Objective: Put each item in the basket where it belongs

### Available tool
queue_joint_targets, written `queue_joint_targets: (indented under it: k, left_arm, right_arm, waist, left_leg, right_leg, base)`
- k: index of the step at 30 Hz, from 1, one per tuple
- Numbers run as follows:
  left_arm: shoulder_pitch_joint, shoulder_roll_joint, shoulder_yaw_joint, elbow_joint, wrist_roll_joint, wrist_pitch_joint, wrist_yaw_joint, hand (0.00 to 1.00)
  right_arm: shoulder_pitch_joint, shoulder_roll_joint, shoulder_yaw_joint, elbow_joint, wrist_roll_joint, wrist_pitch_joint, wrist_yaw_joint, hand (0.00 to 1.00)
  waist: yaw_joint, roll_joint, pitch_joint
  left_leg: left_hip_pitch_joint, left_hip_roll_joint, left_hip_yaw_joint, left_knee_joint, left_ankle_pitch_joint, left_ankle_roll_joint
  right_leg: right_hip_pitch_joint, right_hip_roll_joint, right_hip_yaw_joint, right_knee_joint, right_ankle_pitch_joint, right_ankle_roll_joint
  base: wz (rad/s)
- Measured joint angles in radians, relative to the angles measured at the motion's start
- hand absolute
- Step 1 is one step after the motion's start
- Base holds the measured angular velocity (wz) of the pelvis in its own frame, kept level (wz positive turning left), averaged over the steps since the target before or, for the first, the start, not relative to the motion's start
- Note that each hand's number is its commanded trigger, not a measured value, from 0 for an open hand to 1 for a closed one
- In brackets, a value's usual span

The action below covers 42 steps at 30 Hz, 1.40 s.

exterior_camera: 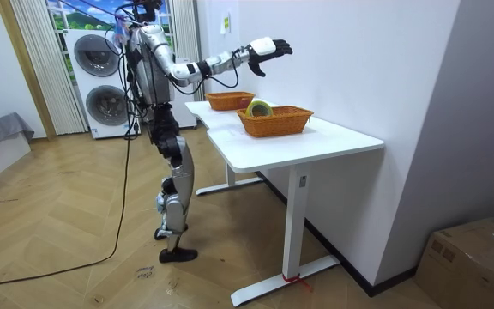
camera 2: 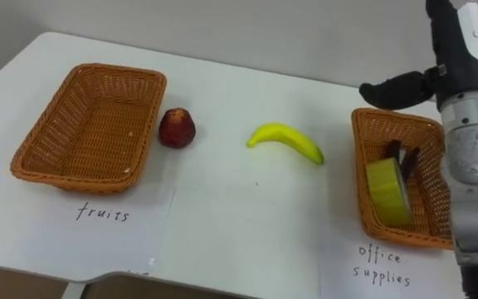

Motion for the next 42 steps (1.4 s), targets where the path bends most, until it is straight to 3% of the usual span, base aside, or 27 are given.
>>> queue_joint_targets:
  k: [4,7,10,15,19,27,29,35,42]
  left_arm:
    - [-0.005,0.008,0.0,-0.024,-0.002,0.007,-0.017,0.0]
    - [-0.022,0.02,-0.004,-0.042,-0.003,0.001,-0.017,0.0]
    - [-0.041,0.038,-0.017,-0.051,-0.003,0.002,-0.015,0.0]
    - [-0.051,0.043,-0.036,-0.059,-0.003,0.005,-0.01,0.0]
    - [-0.075,0.045,-0.051,-0.05,-0.021,0.012,-0.007,0.0]
    - [-0.107,0.056,-0.079,-0.035,-0.058,0.02,0.03,0.0]
    - [-0.122,0.063,-0.103,-0.034,-0.067,0.02,0.032,0.0]
    - [-0.143,0.07,-0.14,-0.012,-0.075,0.021,0.033,0.0]
    - [-0.15,0.07,-0.143,0.005,-0.091,0.021,0.033,0.0]
  right_arm:
    - [-0.005,-0.002,0.018,0.016,0.001,0.002,0.001,0.0]
    - [-0.04,-0.004,0.071,0.093,0.001,0.002,-0.006,0.0]
    - [-0.067,-0.007,0.124,0.153,-0.005,0.002,-0.007,0.0]
    - [-0.098,-0.013,0.179,0.206,0.027,0.0,-0.024,0.0]
    - [-0.109,-0.02,0.208,0.277,0.106,0.0,-0.038,0.0]
    - [-0.212,-0.021,0.278,0.42,0.099,0.0,-0.049,0.0]
    - [-0.229,-0.021,0.294,0.457,0.099,0.002,-0.055,0.0]
    - [-0.242,-0.022,0.354,0.477,0.1,0.002,-0.07,0.0]
    - [-0.257,-0.022,0.359,0.482,0.099,0.002,-0.073,0.0]
  waist:
    - [0.024,-0.014,0.0058]
    - [0.029,-0.028,0.0012]
    - [0.046,-0.028,0.0027]
    - [0.063,-0.026,0.0095]
    - [0.082,-0.037,0.0055]
    - [0.084,-0.041,0.0068]
    - [0.089,-0.043,0.0108]
    - [0.091,-0.04,0.014]
    - [0.095,-0.04,0.0156]
  left_leg:
    - [-0.019,0.001,-0.002,0.011,0.0,0.0]
    - [-0.055,0.0,-0.016,0.038,0.0,0.0]
    - [-0.085,0.001,-0.027,0.063,-0.001,0.0]
    - [-0.125,0.005,-0.034,0.072,0.0,-0.001]
    - [-0.166,0.005,-0.052,0.084,0.005,-0.003]
    - [-0.22,0.006,-0.062,0.112,0.006,-0.004]
    - [-0.23,0.006,-0.062,0.113,0.006,-0.004]
    - [-0.254,0.006,-0.063,0.115,0.006,-0.004]
    - [-0.272,0.006,-0.065,0.117,0.006,-0.004]
  right_leg:
    - [-0.011,0.001,-0.002,-0.001,0.0,0.0]
    - [-0.027,0.0,-0.012,-0.001,0.002,-0.003]
    - [-0.043,0.001,-0.02,0.0,0.005,-0.007]
    - [-0.067,0.003,-0.03,0.001,0.012,-0.013]
    - [-0.095,0.004,-0.049,0.002,0.016,-0.018]
    - [-0.139,0.007,-0.056,0.002,0.018,-0.021]
    - [-0.149,0.007,-0.055,0.002,0.018,-0.021]
    - [-0.173,0.007,-0.056,0.004,0.018,-0.021]
    - [-0.189,0.005,-0.06,0.006,0.018,-0.021]
  base:
    - [0.01]
    - [0.13]
    - [0.13]
    - [0.08]
    - [0.13]
    - [0.03]
    - [0.0]
    - [0.0]
    - [0.01]
